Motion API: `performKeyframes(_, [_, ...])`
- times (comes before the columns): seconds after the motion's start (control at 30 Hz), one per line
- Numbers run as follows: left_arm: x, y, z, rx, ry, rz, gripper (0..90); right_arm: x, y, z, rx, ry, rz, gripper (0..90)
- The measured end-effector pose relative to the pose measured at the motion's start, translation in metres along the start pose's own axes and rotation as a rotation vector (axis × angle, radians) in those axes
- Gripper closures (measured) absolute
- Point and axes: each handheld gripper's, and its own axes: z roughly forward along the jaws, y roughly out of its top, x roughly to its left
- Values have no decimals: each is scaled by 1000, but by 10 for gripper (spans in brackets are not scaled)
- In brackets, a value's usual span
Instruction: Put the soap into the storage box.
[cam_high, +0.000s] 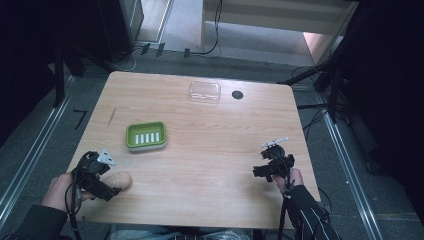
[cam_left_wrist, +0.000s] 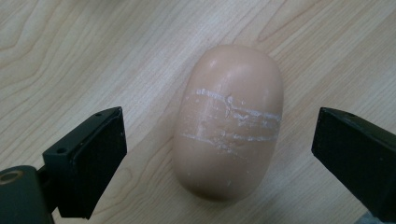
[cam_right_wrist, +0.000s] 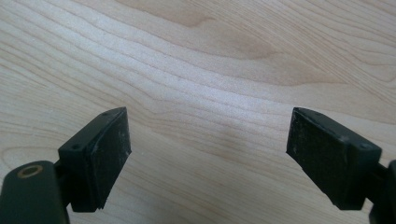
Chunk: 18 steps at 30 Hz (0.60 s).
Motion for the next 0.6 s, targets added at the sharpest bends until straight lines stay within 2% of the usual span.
performKeyframes(0.17, [-1,1,3,11,-10,13,37,0,0,0,0,1,-1,143])
performKeyframes(0.2, [-2,3,5,28,-17,31,37,0,0,0,1,2,0,143])
performKeyframes(0.27, [-3,3,6,34,-17,39,37,1,0,0,4,2,4,143])
performKeyframes(0.3, [-4,4,8,48,-27,62,37,1,0,0,4,2,2,143])
performKeyframes(0.37, [-4,5,9,56,-27,70,37,1,0,0,5,2,3,143])
performKeyframes(0.53, [-4,6,11,70,-40,105,86,1,0,1,5,3,0,143])
performKeyframes(0.6, [-4,7,12,70,-50,105,126,1,0,1,6,3,0,143])
